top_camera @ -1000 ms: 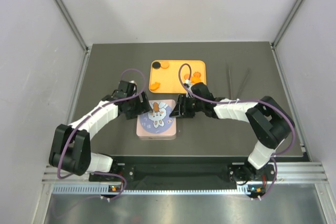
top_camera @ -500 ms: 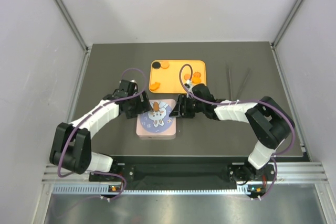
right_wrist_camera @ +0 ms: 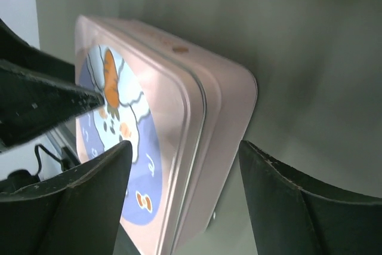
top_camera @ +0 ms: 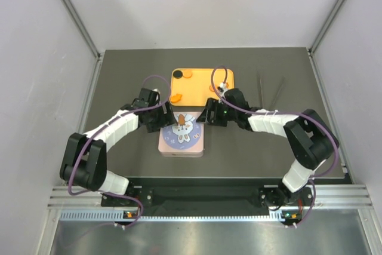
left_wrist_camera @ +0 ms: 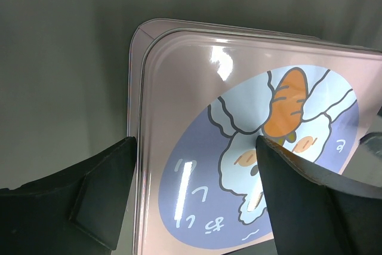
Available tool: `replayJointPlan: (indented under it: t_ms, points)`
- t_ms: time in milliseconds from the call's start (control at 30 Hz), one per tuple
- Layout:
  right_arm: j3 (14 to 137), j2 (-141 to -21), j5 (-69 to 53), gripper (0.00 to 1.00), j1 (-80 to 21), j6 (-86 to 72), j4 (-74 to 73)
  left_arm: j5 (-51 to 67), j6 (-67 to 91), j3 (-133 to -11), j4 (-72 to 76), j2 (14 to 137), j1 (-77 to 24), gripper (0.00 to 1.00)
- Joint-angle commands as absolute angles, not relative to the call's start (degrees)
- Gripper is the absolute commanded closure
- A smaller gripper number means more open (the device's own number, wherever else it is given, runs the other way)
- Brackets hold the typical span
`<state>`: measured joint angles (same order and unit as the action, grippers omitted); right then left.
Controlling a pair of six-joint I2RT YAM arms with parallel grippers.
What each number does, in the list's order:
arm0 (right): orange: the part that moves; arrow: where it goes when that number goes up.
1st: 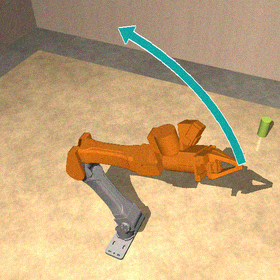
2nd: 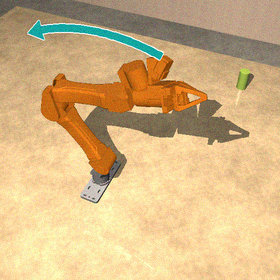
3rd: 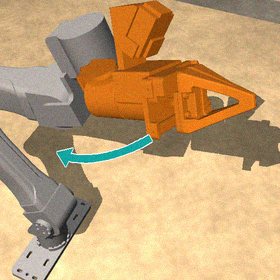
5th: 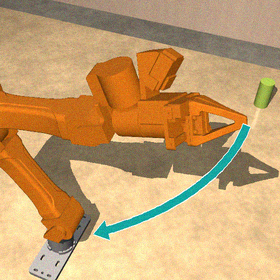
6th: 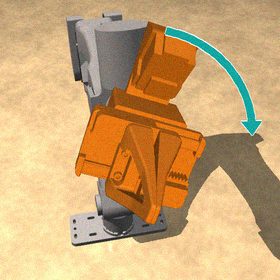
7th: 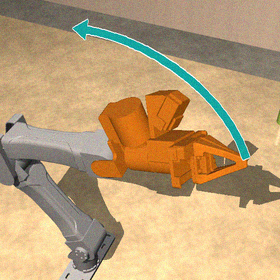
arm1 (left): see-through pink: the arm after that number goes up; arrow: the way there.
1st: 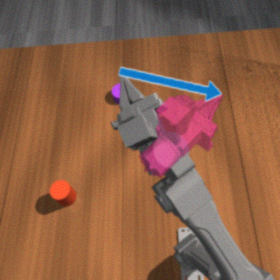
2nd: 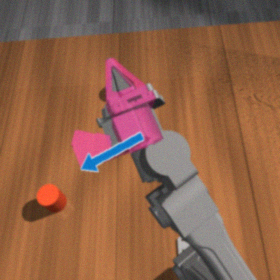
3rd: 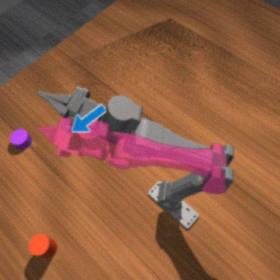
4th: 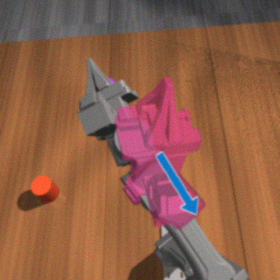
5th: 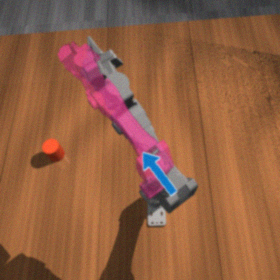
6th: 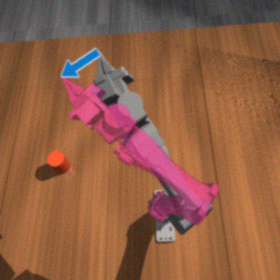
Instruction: Pack the cookies
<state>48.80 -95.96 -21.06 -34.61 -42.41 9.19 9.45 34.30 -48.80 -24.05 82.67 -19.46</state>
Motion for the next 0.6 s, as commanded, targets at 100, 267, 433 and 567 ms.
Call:
replayJointPlan:
  t_ms: [100, 267, 433, 567]
  points:
    - [53.8, -99.4, -19.9, 0.32, -33.6, -42.0, 13.0, 6.0, 31.8, -49.7, -27.9, 86.0, -20.0, 0.16]
    - [53.1, -102.7, -19.8, 0.38, -33.7, -43.1, 15.4, 6.4, 31.6, -50.3, -28.1, 86.8, -20.0, 0.16]
    - [50.3, -104.5, -20.0, 0.46, -33.5, -44.6, 18.5, 6.4, 31.6, -50.3, -27.8, 87.9, -20.1, 0.16]
    - [48.8, -105.2, -20.2, 0.58, -33.6, -45.8, 20.3, 6.9, 31.9, -49.7, -27.2, 88.4, -20.1, 0.16]
